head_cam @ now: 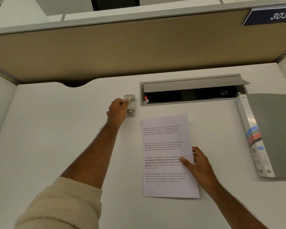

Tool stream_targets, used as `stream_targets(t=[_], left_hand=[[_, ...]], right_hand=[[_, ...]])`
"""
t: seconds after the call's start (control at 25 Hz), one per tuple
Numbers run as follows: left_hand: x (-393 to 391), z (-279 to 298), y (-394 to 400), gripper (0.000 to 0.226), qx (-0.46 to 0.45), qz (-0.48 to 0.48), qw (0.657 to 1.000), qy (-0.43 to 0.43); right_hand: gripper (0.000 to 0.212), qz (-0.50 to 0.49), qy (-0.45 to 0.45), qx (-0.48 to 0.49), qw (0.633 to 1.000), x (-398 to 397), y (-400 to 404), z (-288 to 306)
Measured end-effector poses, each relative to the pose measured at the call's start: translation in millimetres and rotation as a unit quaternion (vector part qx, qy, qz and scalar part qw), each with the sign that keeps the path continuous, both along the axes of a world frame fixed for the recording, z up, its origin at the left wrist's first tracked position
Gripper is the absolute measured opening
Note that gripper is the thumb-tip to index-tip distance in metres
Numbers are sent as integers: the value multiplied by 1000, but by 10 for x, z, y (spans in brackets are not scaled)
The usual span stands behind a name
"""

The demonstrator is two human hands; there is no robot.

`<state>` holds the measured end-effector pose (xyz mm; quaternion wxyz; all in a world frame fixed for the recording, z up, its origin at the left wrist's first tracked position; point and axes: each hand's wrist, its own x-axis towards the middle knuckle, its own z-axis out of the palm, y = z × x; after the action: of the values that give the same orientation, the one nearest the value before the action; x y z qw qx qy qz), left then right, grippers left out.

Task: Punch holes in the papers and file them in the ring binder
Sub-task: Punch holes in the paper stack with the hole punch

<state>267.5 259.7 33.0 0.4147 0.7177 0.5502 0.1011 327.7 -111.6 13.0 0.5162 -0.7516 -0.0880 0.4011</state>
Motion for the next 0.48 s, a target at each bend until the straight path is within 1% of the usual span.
stream_targets(t=[0.2, 0.48], left_hand=[[97, -119, 72, 26, 7, -1, 1000, 21], [92, -119, 57, 30, 4, 13, 1000, 15]], right_hand=[[34, -5, 13, -1, 1000, -14, -6, -31], [33, -4, 5, -6, 1000, -15, 22, 9]])
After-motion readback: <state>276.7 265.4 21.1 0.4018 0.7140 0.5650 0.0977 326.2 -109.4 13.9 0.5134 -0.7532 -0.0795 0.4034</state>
